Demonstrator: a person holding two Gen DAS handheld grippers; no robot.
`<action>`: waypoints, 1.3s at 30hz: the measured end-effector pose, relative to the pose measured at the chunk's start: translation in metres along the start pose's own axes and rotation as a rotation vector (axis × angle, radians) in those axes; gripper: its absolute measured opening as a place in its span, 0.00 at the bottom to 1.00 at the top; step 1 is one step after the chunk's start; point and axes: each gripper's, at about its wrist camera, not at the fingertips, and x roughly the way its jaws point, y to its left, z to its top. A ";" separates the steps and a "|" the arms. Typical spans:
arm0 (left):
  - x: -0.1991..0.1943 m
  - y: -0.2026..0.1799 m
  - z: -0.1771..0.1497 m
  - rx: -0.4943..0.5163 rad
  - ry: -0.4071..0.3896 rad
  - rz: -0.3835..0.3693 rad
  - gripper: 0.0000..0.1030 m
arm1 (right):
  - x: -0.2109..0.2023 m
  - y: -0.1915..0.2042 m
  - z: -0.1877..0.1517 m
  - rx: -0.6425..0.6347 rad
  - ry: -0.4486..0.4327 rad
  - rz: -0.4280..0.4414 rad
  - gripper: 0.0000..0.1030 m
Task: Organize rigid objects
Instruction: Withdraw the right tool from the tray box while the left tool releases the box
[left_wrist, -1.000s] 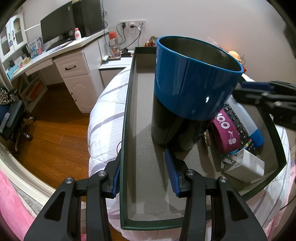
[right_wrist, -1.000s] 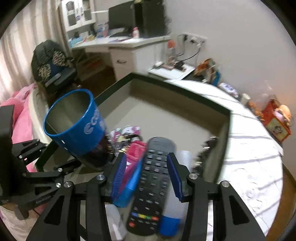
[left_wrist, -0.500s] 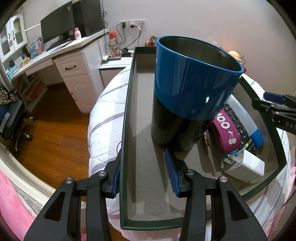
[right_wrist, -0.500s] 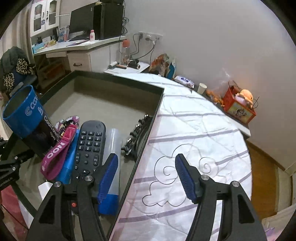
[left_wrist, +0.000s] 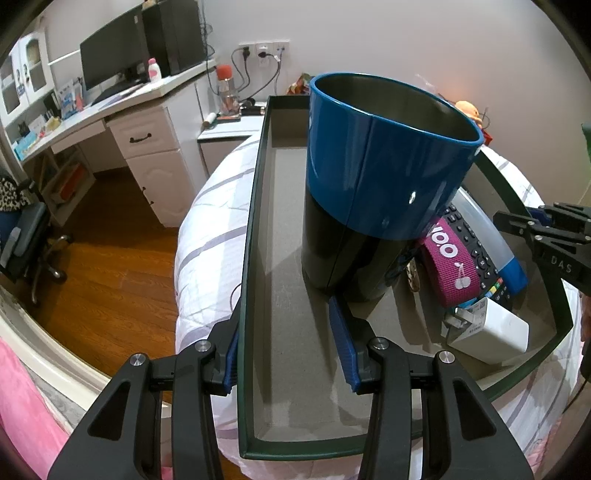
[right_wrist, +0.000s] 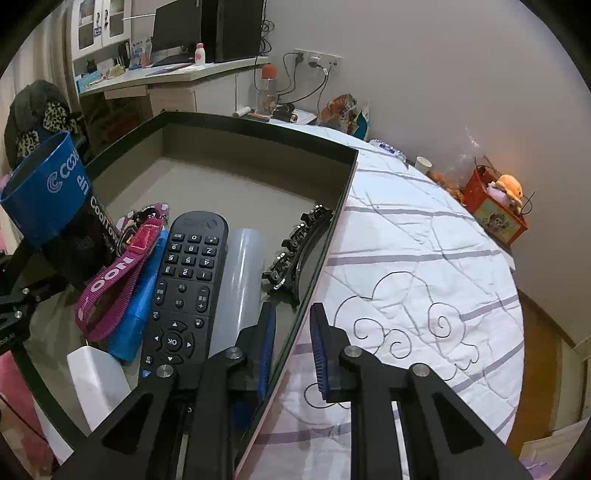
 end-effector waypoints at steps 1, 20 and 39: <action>0.000 -0.002 0.000 0.004 0.001 -0.002 0.42 | 0.000 0.000 -0.001 0.001 0.003 -0.008 0.19; 0.020 -0.073 0.025 0.113 0.017 -0.062 0.44 | -0.014 -0.071 -0.028 0.133 0.019 -0.079 0.23; -0.014 -0.052 0.009 0.091 -0.093 -0.144 0.74 | -0.072 -0.095 -0.074 0.252 -0.199 0.114 0.64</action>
